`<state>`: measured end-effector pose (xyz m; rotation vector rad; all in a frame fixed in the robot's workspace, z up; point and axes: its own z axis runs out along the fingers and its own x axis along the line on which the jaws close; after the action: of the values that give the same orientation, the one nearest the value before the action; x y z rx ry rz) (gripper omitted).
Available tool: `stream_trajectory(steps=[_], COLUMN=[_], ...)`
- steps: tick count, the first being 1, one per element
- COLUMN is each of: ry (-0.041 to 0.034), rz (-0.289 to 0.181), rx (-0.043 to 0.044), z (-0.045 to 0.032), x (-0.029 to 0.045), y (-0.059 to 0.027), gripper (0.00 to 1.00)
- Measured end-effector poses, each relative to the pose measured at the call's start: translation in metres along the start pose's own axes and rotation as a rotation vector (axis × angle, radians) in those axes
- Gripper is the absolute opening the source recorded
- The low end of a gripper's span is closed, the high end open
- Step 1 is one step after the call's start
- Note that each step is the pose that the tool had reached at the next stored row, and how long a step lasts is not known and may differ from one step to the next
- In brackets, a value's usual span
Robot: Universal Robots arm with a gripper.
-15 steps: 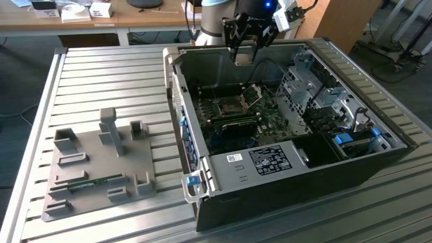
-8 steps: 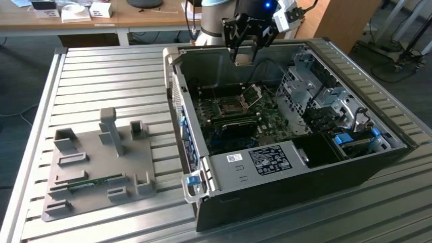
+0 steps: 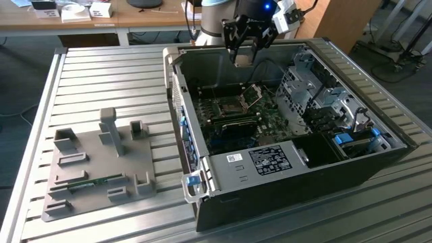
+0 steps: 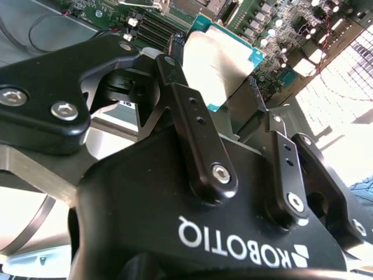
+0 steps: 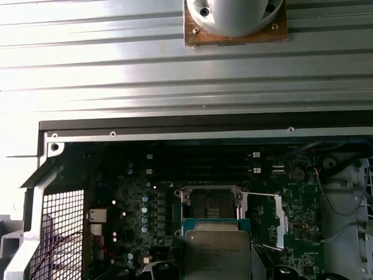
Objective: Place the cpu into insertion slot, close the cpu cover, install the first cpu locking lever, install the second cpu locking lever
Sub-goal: 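Place the cpu into insertion slot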
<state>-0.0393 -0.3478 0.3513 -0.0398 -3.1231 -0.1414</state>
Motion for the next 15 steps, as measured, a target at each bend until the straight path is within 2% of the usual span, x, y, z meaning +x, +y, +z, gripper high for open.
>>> stream_trajectory(steps=[15], ry=[-0.0017], rz=[0.000], rx=[-0.0010], z=[0.0048], x=[0.0000], y=[-0.0004], gripper=[0.54])
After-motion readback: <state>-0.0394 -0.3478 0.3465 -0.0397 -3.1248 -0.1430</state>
